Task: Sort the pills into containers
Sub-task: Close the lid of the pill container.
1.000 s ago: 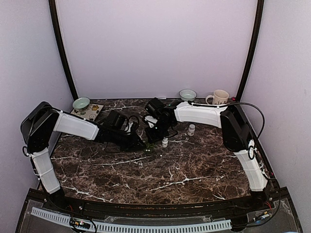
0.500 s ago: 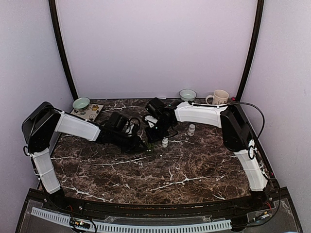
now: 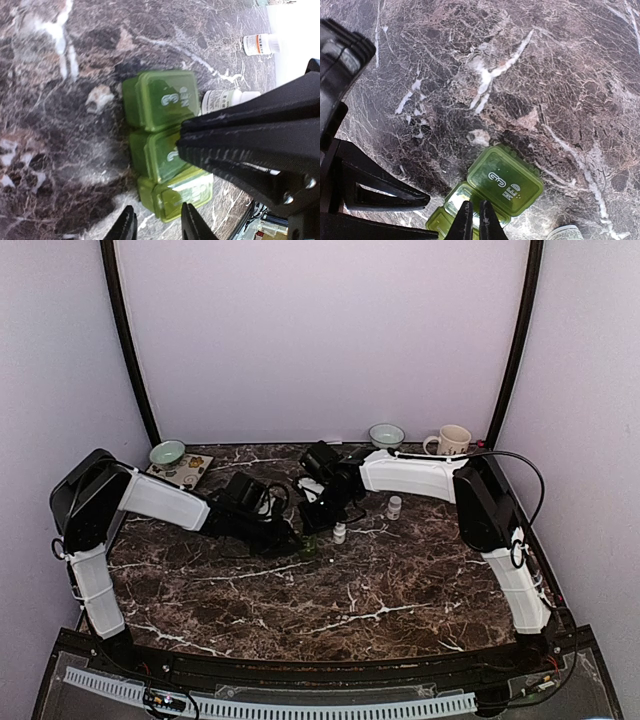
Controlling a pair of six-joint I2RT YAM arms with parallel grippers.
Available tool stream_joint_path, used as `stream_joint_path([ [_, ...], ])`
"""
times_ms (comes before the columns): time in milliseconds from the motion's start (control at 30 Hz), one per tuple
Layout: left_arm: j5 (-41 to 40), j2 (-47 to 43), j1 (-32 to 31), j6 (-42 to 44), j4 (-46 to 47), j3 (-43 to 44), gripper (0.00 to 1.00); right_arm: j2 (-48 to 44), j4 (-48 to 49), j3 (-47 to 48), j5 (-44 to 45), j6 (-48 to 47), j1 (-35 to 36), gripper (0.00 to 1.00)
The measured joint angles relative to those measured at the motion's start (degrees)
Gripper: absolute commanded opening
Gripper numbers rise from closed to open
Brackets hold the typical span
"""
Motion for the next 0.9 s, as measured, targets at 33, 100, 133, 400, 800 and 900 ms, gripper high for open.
stream_joint_path([
  [33, 0.0, 0.1, 0.0, 0.0, 0.0, 0.3, 0.32, 0.0, 0.0, 0.0, 0.0, 0.0, 0.0, 0.06],
  [100, 0.0, 0.4, 0.0, 0.0, 0.0, 1.0, 0.33, 0.0, 0.0, 0.0, 0.0, 0.0, 0.0, 0.06],
  [133, 0.0, 0.5, 0.0, 0.0, 0.0, 1.2, 0.34, 0.0, 0.0, 0.0, -0.1, 0.0, 0.0, 0.06],
  [400, 0.0, 1.7, -0.8, -0.2, -0.3, 3.8, 0.37, 0.0, 0.0, -0.1, -0.7, 0.0, -0.2, 0.06],
  [800, -0.6, 3.7, -2.3, 0.0, -3.2, 5.5, 0.44, 0.0, 1.1, -0.6, -1.4, 0.0, -0.3, 0.06],
  [900, -1.5, 3.7, -2.6, 0.2, -4.0, 5.9, 0.49, 0.0, 1.5, -0.8, -1.7, 0.0, -0.4, 0.06],
])
